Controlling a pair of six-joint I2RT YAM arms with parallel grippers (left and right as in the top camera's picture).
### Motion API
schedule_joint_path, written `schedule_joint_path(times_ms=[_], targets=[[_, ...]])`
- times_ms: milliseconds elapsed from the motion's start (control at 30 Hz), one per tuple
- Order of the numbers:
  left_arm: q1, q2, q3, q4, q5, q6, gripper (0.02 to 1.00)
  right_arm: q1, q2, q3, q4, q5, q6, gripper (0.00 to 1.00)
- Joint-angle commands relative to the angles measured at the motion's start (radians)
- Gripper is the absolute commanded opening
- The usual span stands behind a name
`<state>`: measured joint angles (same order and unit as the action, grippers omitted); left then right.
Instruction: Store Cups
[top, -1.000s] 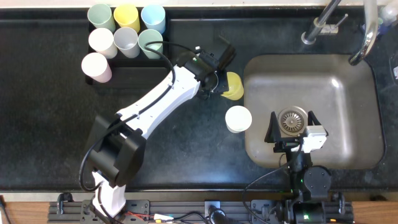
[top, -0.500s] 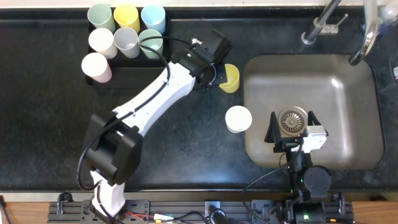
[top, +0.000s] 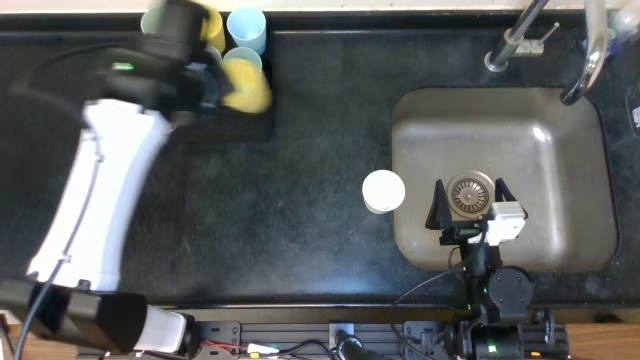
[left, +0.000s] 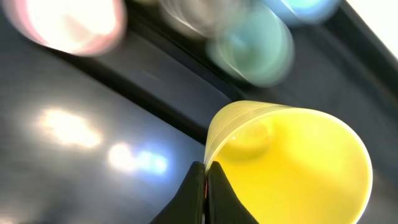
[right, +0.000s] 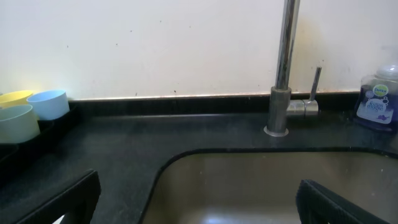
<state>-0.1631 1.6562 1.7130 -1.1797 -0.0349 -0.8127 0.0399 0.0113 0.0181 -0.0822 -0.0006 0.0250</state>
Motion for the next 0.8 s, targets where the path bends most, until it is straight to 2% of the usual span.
schedule_joint_path(times_ms=[33, 800], targets=[[0.109, 0.056, 0.001, -0.016, -0.027, -0.004, 0.038, -0.001, -0.008, -0.013, 0.005, -0.007, -0.003, 0.998], [0.131, 0.222, 0.001, -0.004, -0.109, -0.005, 0.038, -0.001, -0.008, -0.013, 0.005, -0.007, -0.003, 0.996]])
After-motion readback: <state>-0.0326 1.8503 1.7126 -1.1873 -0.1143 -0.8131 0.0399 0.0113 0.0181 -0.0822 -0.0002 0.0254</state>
